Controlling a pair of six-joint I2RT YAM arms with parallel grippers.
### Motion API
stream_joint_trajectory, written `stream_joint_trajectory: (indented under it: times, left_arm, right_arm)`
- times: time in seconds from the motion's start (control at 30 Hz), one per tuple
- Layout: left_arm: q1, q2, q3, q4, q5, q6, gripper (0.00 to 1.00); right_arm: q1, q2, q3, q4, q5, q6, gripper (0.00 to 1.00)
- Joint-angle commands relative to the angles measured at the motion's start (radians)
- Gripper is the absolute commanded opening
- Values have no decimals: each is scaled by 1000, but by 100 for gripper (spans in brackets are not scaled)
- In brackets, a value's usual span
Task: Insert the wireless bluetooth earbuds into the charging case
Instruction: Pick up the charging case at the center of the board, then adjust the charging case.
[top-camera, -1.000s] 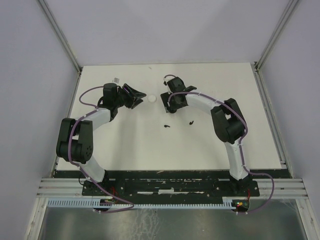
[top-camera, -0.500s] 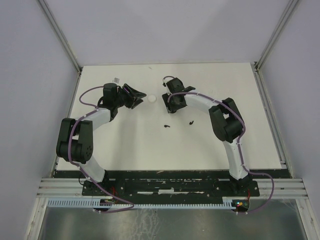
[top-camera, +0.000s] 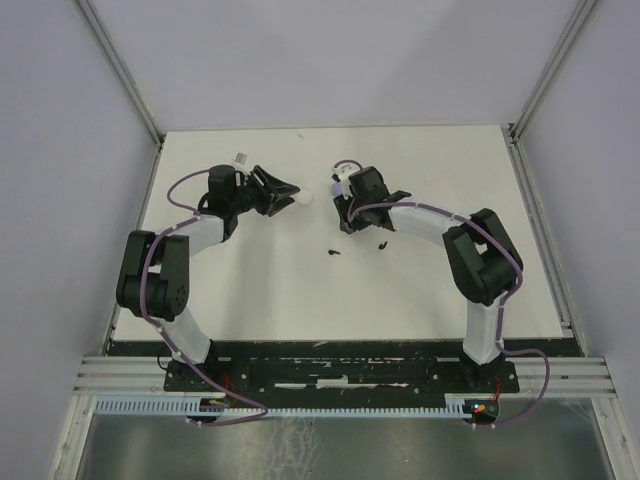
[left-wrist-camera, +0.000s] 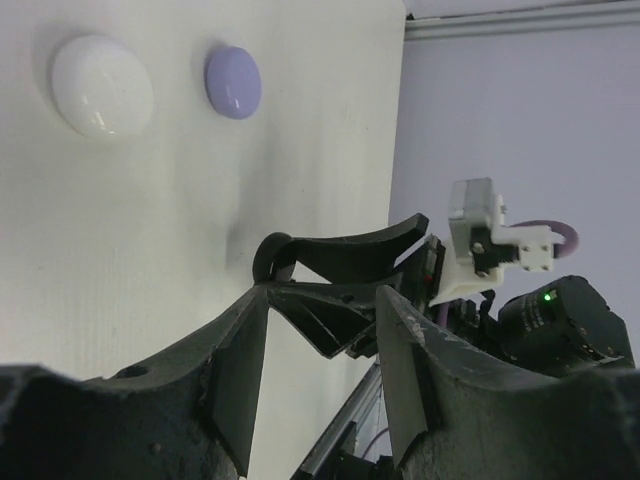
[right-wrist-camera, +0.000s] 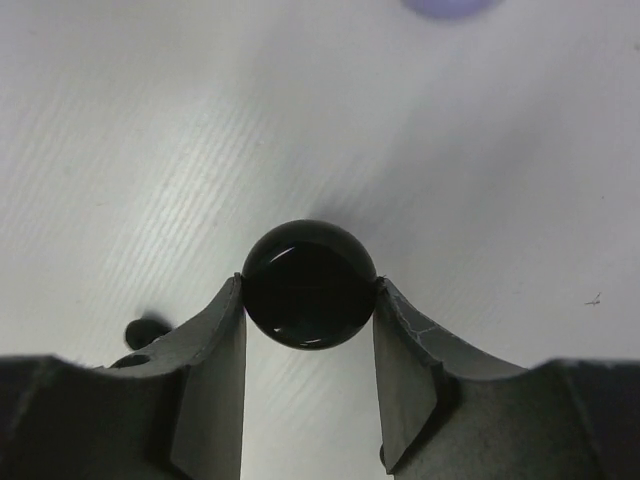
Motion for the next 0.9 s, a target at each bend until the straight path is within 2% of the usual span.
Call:
stream_joint_trajectory:
  times: [0.0, 0.37, 0.87]
  left_arm:
    - [-33, 27, 21, 150, 116, -72, 54]
    - [-101, 63, -51, 334, 146, -184, 54]
    - [-177, 69, -55, 283, 162, -127, 53]
  right_arm:
    - [1, -160, -61, 193, -129, -98, 11]
    - [-6, -312, -205, 264, -323, -136, 10]
    - [-14, -311, -171, 229, -397, -134, 10]
